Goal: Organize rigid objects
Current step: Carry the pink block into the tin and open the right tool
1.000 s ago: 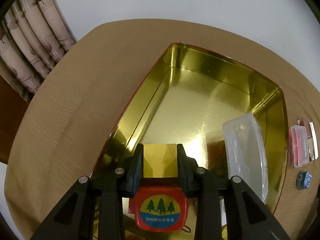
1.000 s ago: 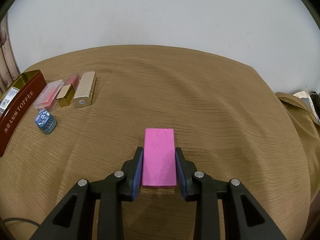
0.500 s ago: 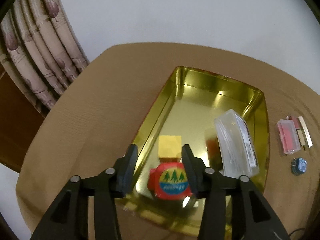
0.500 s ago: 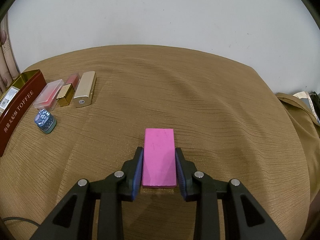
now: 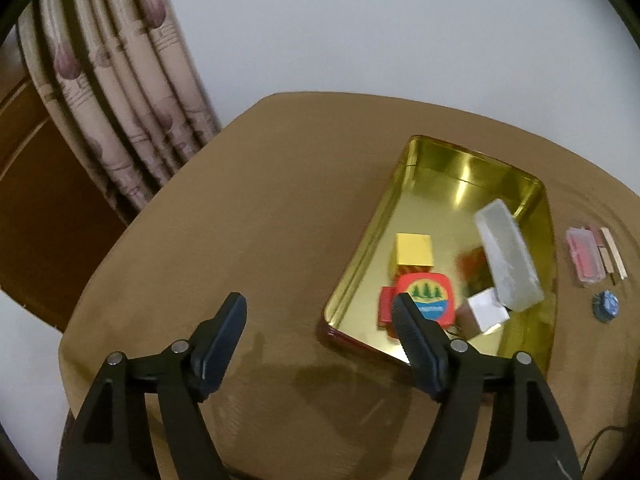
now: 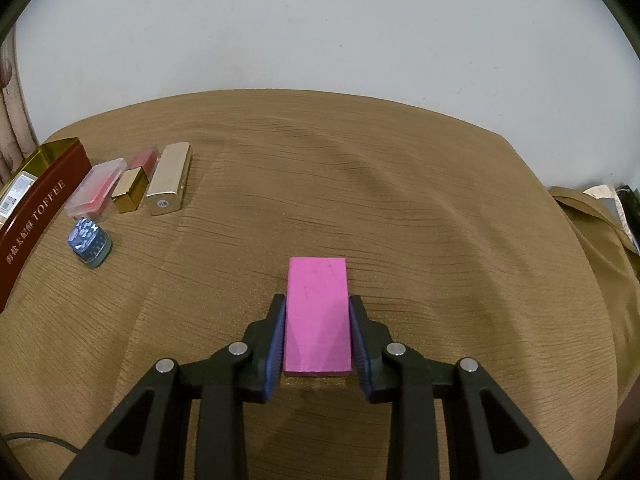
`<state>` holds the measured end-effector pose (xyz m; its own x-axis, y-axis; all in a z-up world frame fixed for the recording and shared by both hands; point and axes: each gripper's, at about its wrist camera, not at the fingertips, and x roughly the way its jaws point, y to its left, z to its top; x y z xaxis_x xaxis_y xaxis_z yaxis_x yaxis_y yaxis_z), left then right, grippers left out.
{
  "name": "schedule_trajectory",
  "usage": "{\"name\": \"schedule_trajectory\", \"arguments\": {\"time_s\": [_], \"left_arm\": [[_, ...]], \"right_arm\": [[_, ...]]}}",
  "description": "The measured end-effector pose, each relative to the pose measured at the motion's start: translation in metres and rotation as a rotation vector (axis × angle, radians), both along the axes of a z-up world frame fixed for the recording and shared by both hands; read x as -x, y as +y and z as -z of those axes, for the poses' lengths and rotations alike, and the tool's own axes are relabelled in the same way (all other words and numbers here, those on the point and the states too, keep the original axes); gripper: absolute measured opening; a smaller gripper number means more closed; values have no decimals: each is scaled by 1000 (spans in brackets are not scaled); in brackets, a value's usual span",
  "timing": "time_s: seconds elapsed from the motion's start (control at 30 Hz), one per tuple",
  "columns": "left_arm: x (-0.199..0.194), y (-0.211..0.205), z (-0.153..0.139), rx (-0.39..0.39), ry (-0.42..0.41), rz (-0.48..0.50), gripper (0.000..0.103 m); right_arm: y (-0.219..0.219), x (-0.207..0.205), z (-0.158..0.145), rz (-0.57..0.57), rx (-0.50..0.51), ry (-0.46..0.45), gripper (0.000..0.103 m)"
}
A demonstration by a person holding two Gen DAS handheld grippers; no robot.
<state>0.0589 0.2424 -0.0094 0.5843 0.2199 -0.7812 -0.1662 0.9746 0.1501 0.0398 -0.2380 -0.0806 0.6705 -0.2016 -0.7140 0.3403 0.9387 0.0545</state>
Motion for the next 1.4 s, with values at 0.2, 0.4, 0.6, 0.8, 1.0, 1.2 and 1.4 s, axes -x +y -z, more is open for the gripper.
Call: {"name": "schedule_trajectory", "arguments": {"time_s": [0.2,0.4,0.6,0.8,1.0,1.2,1.4], "left_arm": [[-3,3,0,30,3,-10,74],[-4,5,0,46,10,-11,75],[-5,9,2,63,17,-28,75],[-6,12,4,74,27,-43,75],[-7,14,4,80,25,-49,75],[-8,15,4,87,27,-56,75],[-8,20,3,107,27,-71,75]], "right_arm": [[9,2,-7,0,-20,-15,30],[31,-1,-21,-52,-3,-34,30],[57,-4,-34,-114,4,-49,30],[91,-15,-52,-202,16,-65,30],[131,-26,-70,-302,12,-92,30],[176,-40,-88,-397,4,-119,30],[216,-43,-109,-494,3,-147,30]]}}
